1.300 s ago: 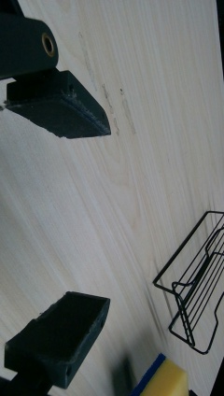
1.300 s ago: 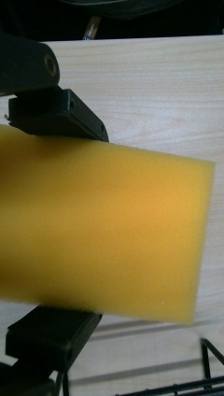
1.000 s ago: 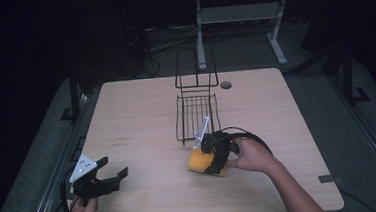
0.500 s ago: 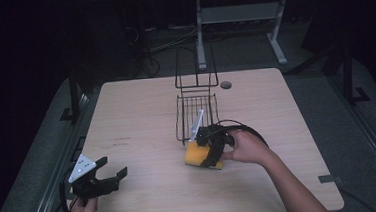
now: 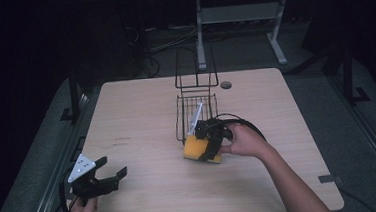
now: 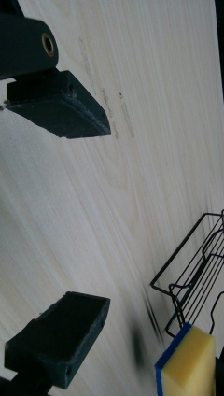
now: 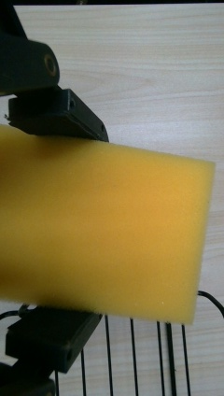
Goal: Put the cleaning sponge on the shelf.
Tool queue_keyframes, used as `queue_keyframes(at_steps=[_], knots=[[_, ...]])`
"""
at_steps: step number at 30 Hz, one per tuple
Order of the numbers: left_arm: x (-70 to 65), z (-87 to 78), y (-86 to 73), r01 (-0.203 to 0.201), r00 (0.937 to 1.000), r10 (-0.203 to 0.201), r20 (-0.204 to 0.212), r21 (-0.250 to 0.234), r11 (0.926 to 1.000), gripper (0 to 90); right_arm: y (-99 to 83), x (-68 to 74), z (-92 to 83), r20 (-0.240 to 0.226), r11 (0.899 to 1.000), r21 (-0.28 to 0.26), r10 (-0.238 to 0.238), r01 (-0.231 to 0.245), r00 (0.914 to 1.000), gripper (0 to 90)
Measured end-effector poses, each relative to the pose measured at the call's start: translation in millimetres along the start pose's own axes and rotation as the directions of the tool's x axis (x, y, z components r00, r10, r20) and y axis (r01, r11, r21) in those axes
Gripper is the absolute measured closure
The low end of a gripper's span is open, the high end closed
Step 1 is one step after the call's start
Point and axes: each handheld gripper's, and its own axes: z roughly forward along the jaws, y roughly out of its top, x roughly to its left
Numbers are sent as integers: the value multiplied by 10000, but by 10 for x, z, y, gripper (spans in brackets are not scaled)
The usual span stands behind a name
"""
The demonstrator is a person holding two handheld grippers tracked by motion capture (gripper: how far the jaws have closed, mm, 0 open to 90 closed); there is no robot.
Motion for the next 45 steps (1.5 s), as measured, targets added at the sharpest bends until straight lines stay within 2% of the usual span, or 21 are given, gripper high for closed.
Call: queue_keyframes(at_steps=[6, 22, 39, 40, 45], knots=[[-1, 2, 2, -25, 10000, 25, 1, 0, 10000, 141, 45, -44, -34, 104, 10000, 78, -37, 36, 9999, 210], [-1, -2, 7, -16, 10000, 16, -6, -40, 10000, 141, 96, -209, -32, -2, 9999, 56, 92, -92, 10000, 210], [-29, 23, 15, -118, 9999, 118, 38, 3, 9999, 141, 25, -367, 19, -58, 9989, 10, 470, -470, 9989, 209], [-27, 25, 13, -82, 10000, 82, 35, 9, 10000, 141, 35, -360, 9, -62, 9993, -86, 351, -352, 9994, 209], [-33, 25, 14, -121, 9999, 121, 37, 7, 9999, 140, 60, -386, 17, 105, 9994, 245, 250, -253, 9996, 209]])
